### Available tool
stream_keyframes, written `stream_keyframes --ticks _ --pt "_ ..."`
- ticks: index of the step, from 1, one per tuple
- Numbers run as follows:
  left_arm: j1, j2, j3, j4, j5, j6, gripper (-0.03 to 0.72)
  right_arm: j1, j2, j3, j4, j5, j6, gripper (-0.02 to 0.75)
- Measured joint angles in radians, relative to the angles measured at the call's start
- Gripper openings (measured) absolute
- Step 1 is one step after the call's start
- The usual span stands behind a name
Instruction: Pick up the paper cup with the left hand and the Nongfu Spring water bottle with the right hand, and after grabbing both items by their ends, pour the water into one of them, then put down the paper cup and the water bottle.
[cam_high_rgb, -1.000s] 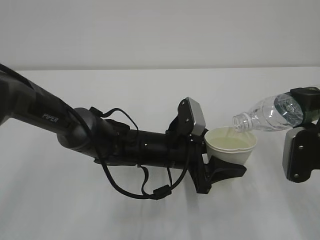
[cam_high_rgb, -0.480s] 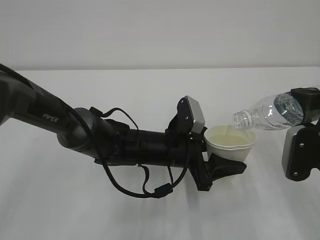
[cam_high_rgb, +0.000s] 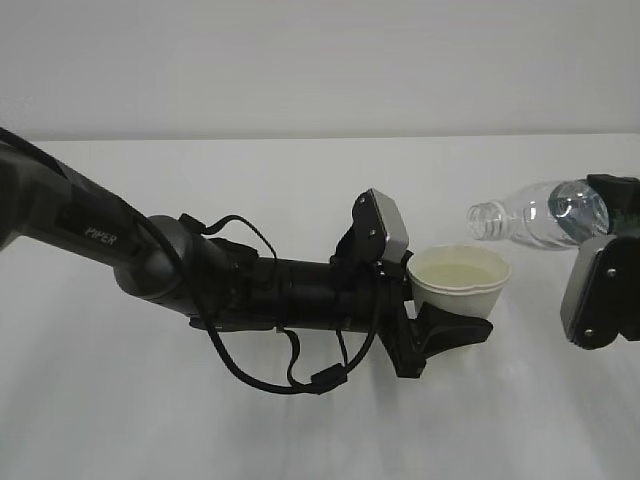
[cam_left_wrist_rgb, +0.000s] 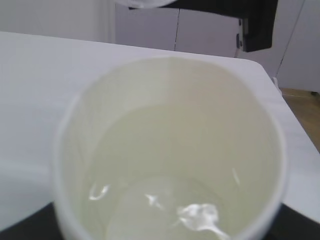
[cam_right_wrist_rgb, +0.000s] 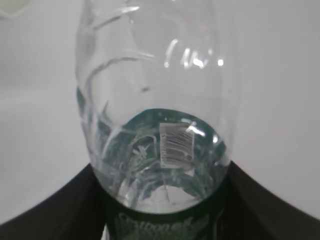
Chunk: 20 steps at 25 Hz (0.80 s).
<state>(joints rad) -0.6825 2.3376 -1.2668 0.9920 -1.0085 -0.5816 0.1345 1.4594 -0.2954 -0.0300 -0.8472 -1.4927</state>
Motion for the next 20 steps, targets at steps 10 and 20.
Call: stream_keyframes --ticks 10,20 --pt "0.0 0.0 0.0 0.0 0.003 -0.022 0.433 0.0 0.0 0.0 0.0 -0.079 0.194 0.439" --pt "0.0 0.0 0.0 0.0 0.006 -0.022 0.432 0.0 0.0 0.019 0.002 -0.157 0.31 0.439"
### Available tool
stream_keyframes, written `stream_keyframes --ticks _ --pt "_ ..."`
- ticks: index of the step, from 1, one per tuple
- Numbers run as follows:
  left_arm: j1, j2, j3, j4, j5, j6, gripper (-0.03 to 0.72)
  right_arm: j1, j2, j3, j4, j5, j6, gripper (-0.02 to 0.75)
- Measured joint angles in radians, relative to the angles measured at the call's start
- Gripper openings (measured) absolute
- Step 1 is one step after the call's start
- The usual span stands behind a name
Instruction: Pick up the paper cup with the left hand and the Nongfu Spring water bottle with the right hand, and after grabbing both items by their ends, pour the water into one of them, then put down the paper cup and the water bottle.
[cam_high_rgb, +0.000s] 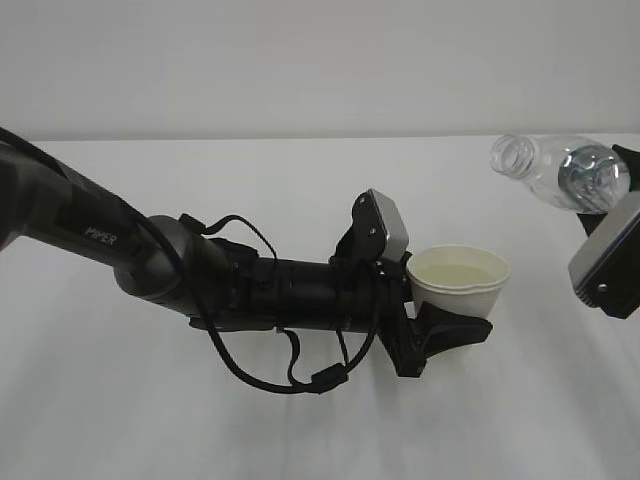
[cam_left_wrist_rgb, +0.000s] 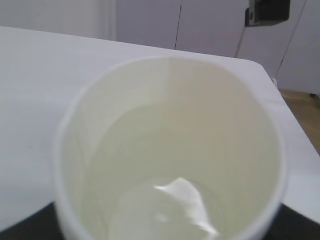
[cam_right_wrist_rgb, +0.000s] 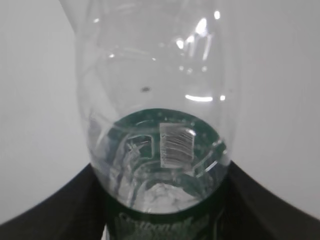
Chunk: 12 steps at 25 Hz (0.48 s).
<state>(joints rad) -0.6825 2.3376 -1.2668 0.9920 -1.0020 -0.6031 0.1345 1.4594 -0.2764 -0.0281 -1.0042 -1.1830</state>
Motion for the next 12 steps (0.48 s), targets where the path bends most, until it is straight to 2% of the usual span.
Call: stream_keyframes --ticks 12 --pt "0.0 0.0 0.0 -0.015 0.0 0.0 0.432 0.0 -0.001 0.004 0.0 -0.075 0.301 0.439"
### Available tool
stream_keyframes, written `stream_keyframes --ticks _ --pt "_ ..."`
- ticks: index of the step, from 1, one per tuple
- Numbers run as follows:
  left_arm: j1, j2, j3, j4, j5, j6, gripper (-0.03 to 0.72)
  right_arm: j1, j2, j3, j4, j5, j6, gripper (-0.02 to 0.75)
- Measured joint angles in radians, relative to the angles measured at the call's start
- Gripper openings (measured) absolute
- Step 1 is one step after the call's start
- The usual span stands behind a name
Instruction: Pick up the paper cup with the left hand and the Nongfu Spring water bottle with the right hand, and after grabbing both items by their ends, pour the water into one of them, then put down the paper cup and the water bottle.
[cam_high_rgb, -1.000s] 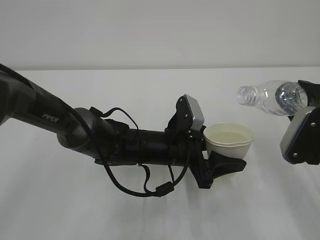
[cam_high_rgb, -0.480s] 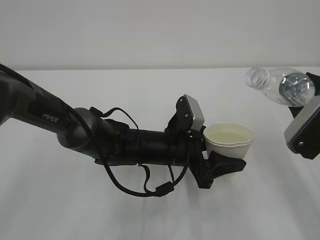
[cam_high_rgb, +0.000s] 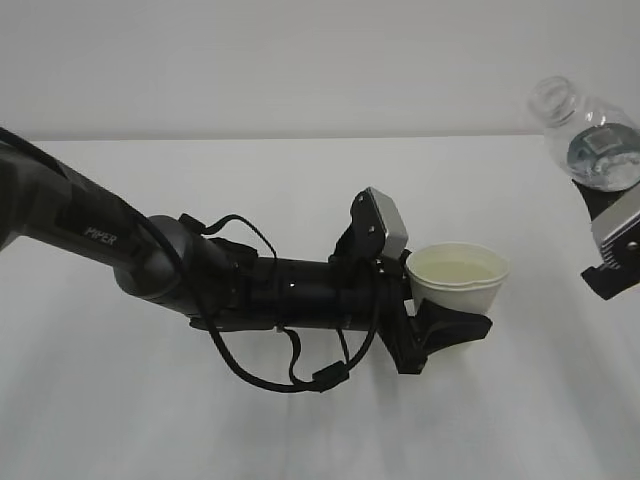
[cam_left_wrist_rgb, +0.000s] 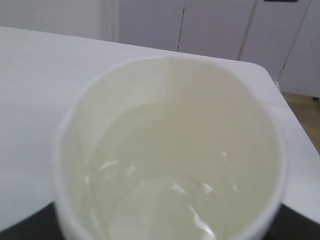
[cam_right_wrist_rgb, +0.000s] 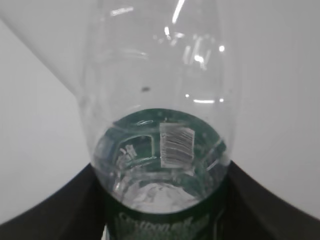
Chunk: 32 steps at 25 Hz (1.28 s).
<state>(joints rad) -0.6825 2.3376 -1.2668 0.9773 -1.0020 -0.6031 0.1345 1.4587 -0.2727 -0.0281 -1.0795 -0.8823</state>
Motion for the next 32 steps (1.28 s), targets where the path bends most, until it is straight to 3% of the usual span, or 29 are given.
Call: stream_keyframes --ticks 12,20,32 --pt "0.039 0.0 0.0 -0.001 -0.008 0.0 0.43 0.0 0.094 0.0 0.002 -0.038 0.507 0.439" --pt "0.075 0.0 0.0 0.023 -0.012 0.0 0.428 0.0 0.219 -0.01 0.005 -0.038 0.62 0.439" --pt "0.112 0.0 0.0 0.03 -0.022 0.0 0.426 0.0 0.424 -0.208 -0.037 -0.036 0.778 0.438"
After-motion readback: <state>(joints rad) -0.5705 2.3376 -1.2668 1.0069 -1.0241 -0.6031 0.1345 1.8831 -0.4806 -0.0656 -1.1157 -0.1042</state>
